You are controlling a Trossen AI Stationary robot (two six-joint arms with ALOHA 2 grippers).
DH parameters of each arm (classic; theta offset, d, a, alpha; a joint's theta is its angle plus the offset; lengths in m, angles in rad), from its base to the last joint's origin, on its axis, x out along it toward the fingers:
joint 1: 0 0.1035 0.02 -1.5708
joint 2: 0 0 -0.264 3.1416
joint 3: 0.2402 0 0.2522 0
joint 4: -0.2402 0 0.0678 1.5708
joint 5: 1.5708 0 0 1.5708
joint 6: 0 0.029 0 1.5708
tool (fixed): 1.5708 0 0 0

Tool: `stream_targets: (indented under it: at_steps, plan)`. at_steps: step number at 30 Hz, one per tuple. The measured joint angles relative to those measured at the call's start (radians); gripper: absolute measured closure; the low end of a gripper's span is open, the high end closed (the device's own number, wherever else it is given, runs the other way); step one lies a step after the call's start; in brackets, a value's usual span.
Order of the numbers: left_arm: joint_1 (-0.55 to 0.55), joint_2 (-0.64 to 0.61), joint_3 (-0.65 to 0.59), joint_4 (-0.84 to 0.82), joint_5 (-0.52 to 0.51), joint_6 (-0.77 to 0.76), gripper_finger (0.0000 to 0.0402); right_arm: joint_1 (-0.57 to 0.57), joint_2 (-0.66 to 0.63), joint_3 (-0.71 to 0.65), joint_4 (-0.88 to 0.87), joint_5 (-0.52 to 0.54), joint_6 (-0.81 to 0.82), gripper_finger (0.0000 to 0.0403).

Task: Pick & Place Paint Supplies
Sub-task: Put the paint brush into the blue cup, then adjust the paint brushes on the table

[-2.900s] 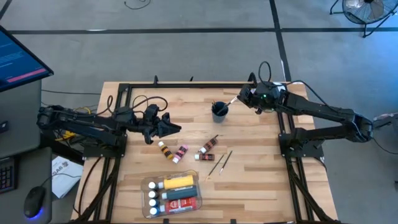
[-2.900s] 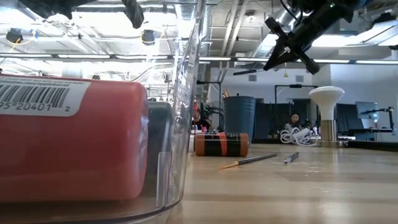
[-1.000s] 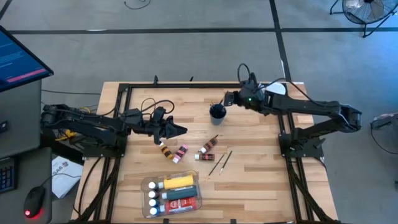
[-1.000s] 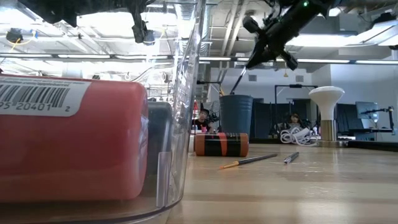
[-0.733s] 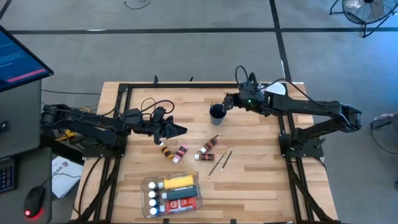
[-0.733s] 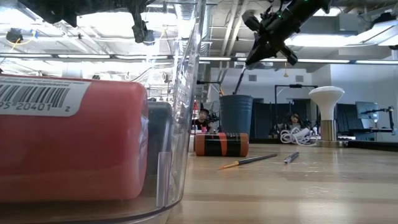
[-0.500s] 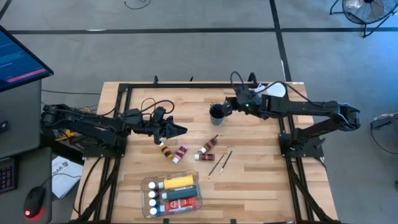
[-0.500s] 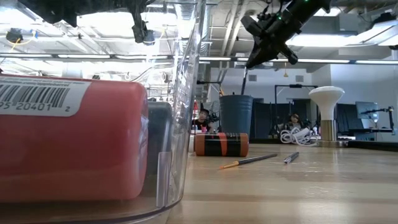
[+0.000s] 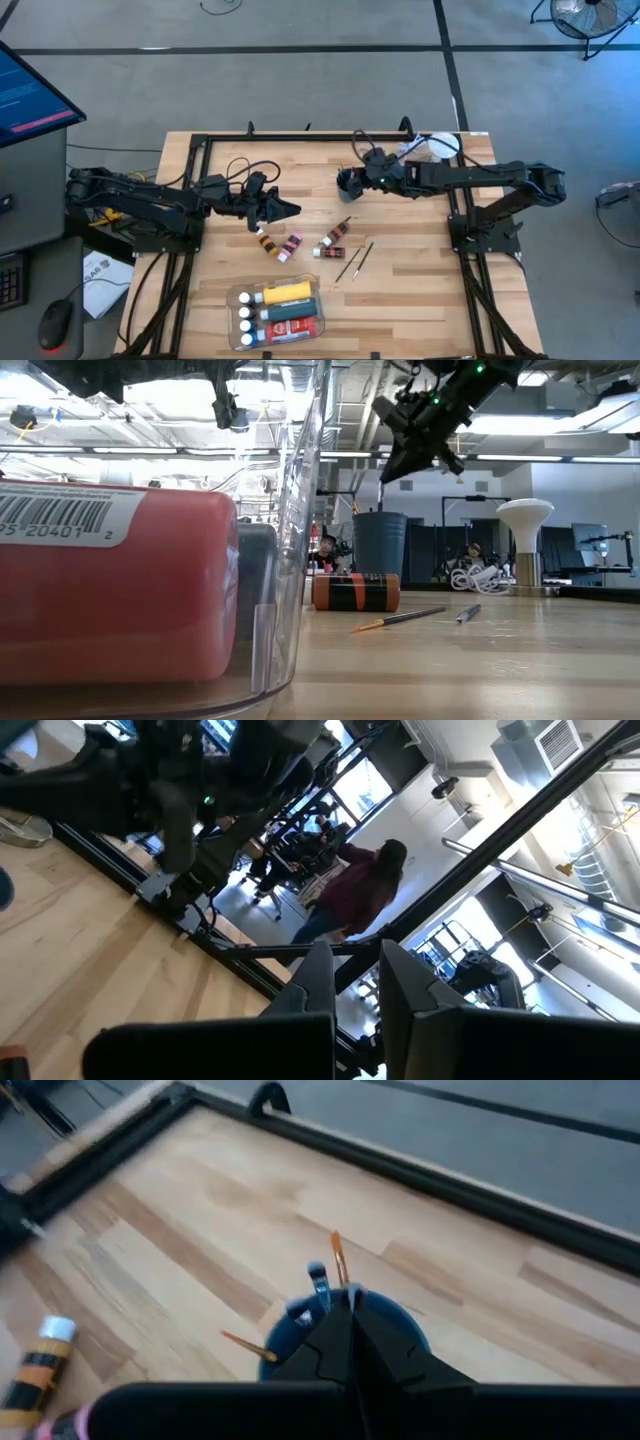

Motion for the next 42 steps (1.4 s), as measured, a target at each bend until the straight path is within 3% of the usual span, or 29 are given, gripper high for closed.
stream_targets:
  at_steps: [9,22,34,42]
  plan:
    - [0.0,0.0,0.0,0.0,0.001,0.0,0.04,0.027,0.061,-0.001,0.0,-0.005,0.043,0.0392]
    - [0.0,0.0,0.0,0.0,0.008,0.002,0.04,0.026,0.047,-0.001,0.008,-0.012,0.088,0.0314]
    - [0.0,0.0,0.0,0.0,0.008,0.013,0.04,0.026,-0.097,-0.001,0.043,-0.149,0.169,0.029]
    - [0.0,0.0,0.0,0.0,0.008,0.013,0.04,0.049,-0.159,-0.001,0.042,-0.405,0.213,0.029]
